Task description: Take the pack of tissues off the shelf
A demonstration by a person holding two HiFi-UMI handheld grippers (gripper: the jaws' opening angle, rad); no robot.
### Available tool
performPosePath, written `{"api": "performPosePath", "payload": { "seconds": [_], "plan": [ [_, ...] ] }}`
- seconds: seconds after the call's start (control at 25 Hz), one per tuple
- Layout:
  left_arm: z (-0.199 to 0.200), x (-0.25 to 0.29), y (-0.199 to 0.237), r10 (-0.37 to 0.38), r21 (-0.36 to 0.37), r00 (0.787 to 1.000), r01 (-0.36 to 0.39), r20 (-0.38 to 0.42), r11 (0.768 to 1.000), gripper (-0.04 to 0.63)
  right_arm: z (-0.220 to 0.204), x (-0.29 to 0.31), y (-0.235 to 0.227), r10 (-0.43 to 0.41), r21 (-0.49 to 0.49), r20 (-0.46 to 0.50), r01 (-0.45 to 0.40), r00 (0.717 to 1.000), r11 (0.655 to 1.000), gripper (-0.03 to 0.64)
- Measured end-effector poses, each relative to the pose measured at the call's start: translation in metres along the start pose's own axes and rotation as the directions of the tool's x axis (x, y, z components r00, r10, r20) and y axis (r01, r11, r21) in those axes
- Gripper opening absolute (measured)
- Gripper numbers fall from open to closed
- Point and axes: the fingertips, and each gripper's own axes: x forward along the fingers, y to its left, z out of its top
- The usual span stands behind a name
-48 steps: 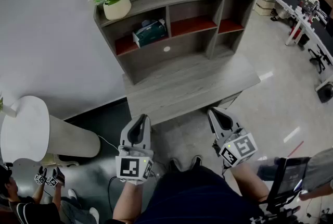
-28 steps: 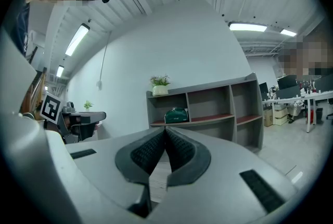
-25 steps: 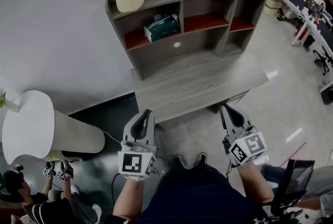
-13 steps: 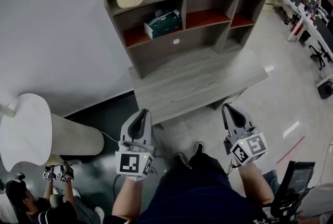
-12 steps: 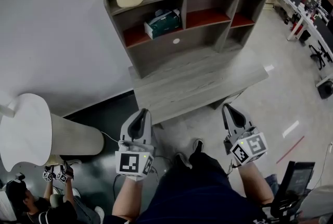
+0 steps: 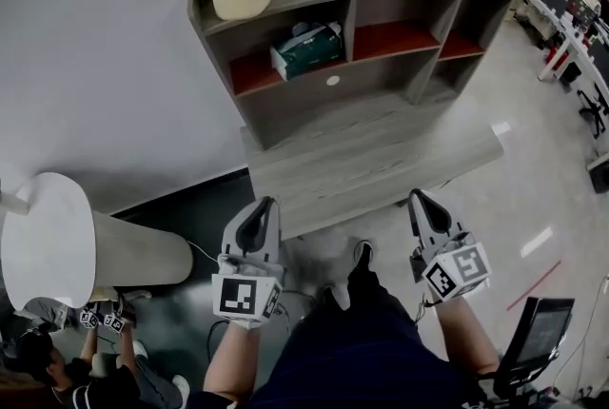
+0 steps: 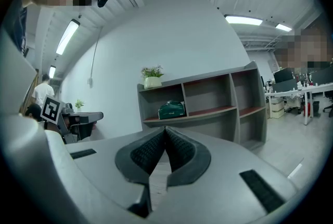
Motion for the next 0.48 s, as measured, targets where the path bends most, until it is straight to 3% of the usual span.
{"api": "performPosePath", "payload": {
  "seconds": [0.48],
  "plan": [
    [0.015, 0.112, 0.024, 0.038, 0.088, 0.999, -0.035, -0.037, 0.996, 0.032, 0.012, 0.092, -0.075, 0.076, 0.032, -0.009, -0.076, 0.997, 0.997, 0.005]
  ]
}}
